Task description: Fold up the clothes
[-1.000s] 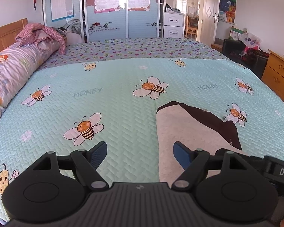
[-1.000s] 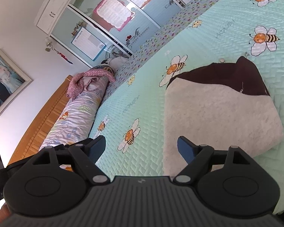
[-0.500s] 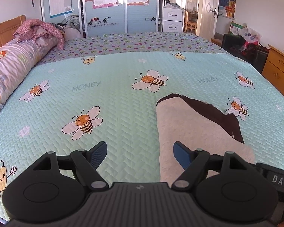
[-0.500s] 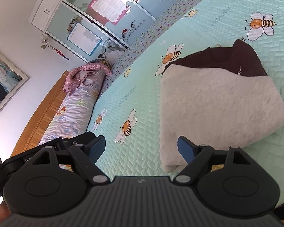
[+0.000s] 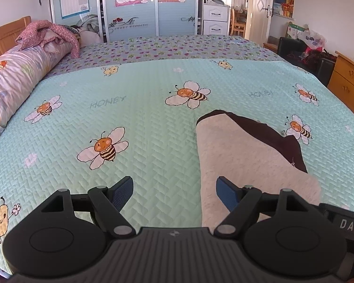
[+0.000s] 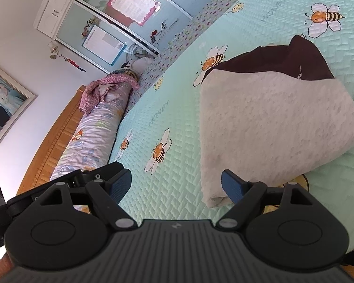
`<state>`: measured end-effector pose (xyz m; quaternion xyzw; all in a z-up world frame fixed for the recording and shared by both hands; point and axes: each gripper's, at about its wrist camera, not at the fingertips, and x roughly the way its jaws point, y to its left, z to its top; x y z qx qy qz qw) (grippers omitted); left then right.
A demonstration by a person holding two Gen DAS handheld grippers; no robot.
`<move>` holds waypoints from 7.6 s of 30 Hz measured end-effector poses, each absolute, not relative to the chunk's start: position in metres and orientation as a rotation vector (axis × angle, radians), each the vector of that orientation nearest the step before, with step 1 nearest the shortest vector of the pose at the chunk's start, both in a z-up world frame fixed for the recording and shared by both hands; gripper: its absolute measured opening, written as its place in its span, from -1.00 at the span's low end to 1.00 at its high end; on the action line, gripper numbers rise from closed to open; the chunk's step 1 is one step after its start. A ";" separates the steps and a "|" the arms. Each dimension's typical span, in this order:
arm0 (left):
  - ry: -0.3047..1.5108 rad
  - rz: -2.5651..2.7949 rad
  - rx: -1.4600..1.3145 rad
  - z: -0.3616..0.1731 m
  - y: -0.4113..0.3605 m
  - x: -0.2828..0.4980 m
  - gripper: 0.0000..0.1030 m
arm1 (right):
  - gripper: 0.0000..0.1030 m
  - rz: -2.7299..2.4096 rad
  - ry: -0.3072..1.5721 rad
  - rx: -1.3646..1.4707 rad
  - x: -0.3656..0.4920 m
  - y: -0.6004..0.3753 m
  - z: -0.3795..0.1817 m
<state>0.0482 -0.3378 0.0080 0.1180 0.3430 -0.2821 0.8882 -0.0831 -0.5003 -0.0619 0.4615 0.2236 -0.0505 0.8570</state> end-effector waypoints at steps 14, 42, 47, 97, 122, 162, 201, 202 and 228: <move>0.731 -0.589 0.268 0.001 -0.342 0.049 0.56 | 0.63 -0.100 0.473 1.003 -0.084 -0.506 -0.069; 0.855 -0.566 0.292 -0.041 -0.335 0.062 0.55 | 0.63 -0.121 0.468 1.056 -0.098 -0.522 -0.081; 0.876 -0.559 0.298 -0.049 -0.334 0.063 0.55 | 0.63 -0.118 0.470 1.073 -0.097 -0.523 -0.087; 1.032 -0.603 0.216 -0.084 -0.337 0.074 0.55 | 0.64 -0.298 0.284 1.157 -0.158 -0.607 -0.105; 1.063 -0.761 0.115 -0.082 -0.377 0.151 0.55 | 0.64 -0.247 0.366 1.256 -0.119 -0.712 -0.157; 0.734 -0.620 0.337 -0.023 -0.448 0.095 0.75 | 0.80 -0.549 0.703 0.487 -0.056 -0.592 -0.014; 0.666 -0.514 0.309 0.021 -0.376 0.018 0.75 | 0.80 -0.595 0.593 0.326 -0.079 -0.483 0.049; 0.666 -0.515 0.309 0.021 -0.375 0.018 0.75 | 0.80 -0.595 0.592 0.325 -0.080 -0.483 0.050; 0.693 -0.525 0.306 0.015 -0.372 0.017 0.75 | 0.80 -0.579 0.591 0.323 -0.081 -0.475 0.048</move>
